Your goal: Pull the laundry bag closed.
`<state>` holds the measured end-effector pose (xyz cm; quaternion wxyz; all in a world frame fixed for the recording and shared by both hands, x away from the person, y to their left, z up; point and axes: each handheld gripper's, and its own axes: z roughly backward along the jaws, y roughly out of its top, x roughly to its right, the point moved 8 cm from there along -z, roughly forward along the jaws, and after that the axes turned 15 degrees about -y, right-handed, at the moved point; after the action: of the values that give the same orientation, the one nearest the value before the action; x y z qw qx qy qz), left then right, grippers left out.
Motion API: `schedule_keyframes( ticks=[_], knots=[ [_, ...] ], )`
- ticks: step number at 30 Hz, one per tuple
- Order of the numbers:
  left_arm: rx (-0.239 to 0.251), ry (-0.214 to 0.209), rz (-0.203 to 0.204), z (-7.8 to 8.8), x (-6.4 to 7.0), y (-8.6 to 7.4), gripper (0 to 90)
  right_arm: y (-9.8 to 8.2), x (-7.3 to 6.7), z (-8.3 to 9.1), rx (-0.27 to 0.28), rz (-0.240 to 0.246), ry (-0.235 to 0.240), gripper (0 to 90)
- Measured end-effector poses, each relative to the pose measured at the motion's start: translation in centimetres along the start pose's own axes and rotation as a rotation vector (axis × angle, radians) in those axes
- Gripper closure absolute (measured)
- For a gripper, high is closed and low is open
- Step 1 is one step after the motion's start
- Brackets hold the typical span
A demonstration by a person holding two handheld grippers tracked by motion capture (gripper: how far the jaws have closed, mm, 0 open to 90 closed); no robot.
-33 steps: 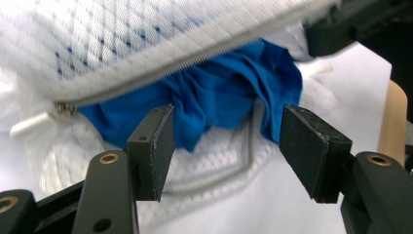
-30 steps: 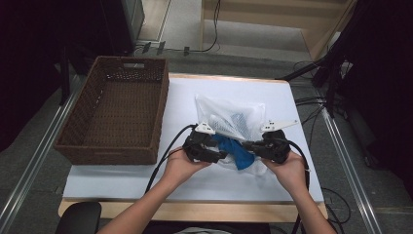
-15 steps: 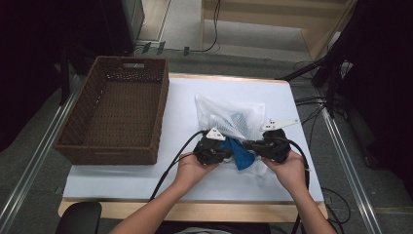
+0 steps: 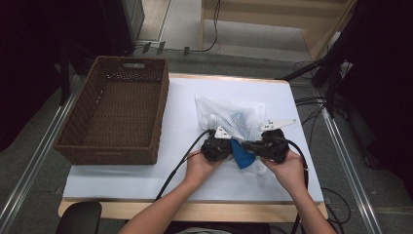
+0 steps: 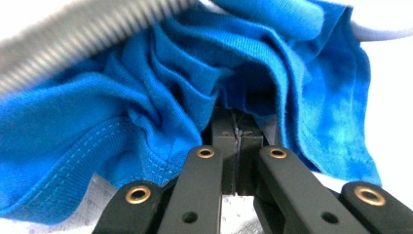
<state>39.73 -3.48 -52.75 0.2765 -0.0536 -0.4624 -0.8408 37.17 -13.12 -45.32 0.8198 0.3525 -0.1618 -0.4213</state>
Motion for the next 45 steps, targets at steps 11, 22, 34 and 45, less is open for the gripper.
schedule_keyframes(
  ticks=[11,22,34,45],
  knots=[
    [0.102,0.029,-0.026,0.5,0.0,3.7,90.0,0.2,-0.4,0.4,0.013,0.001,0.013,89.7],
    [0.035,0.050,-0.039,-1.3,-1.4,4.0,90.0,0.1,0.1,0.3,0.006,-0.029,0.016,89.7],
    [0.084,0.096,0.014,-0.9,-3.0,4.4,90.0,-0.3,0.2,0.1,-0.014,-0.041,0.016,89.9],
    [0.031,0.001,0.050,-0.6,-2.4,4.2,87.2,-0.3,0.9,-0.2,-0.016,-0.050,0.001,89.8]
  ],
)
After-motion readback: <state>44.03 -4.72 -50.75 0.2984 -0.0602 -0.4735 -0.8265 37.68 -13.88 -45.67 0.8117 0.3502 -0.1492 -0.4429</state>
